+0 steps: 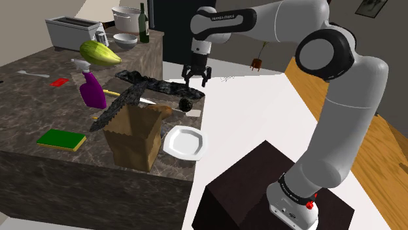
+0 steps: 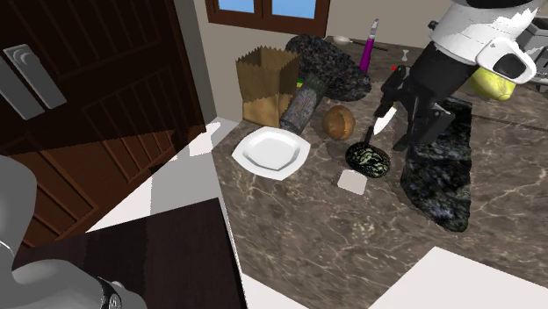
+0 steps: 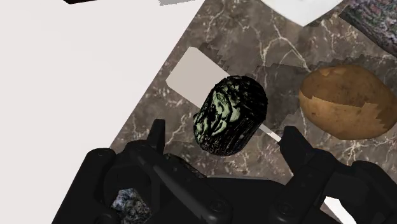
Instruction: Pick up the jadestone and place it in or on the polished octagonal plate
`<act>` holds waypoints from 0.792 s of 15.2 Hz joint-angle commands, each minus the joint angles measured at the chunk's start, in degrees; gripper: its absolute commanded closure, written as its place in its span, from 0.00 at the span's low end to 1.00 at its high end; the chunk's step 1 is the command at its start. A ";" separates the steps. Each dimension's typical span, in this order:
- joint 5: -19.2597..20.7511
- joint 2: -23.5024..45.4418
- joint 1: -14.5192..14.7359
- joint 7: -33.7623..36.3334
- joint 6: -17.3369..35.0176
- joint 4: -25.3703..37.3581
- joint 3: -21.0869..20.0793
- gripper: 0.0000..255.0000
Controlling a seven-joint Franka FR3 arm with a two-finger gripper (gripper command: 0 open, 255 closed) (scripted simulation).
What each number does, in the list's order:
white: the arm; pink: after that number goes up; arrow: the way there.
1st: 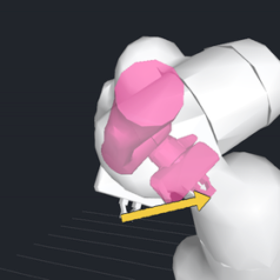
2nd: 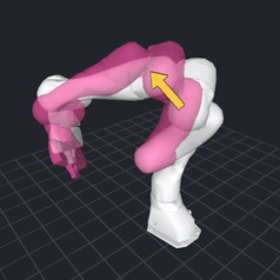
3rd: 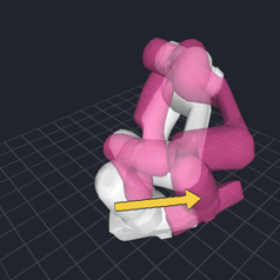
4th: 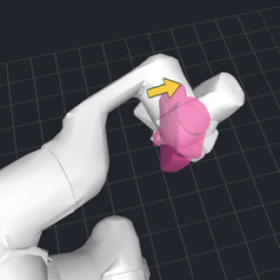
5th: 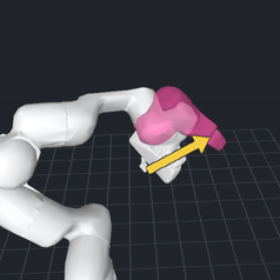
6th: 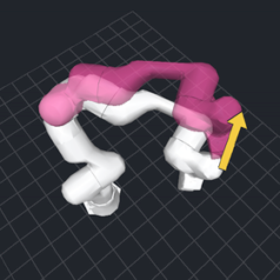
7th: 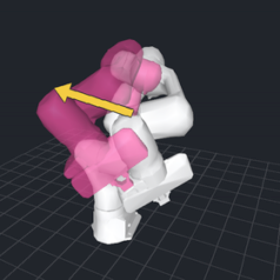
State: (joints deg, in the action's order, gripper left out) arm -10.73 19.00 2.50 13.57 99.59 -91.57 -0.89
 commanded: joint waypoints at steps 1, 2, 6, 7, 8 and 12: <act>-0.01 5.42 0.23 0.57 -1.21 6.04 -0.20 0.00; 0.00 8.16 0.34 0.85 -1.91 9.20 -0.29 0.00; -0.08 9.77 0.64 0.88 -0.05 8.78 -0.42 0.00; -0.11 9.75 0.72 0.84 0.71 8.00 -0.45 0.00; -0.15 9.72 0.80 0.79 1.48 7.21 -0.48 0.00; -0.25 9.73 1.00 0.67 3.44 5.27 -0.55 0.00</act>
State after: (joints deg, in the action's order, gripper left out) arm -10.97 28.60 3.51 14.30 102.79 -86.21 -1.45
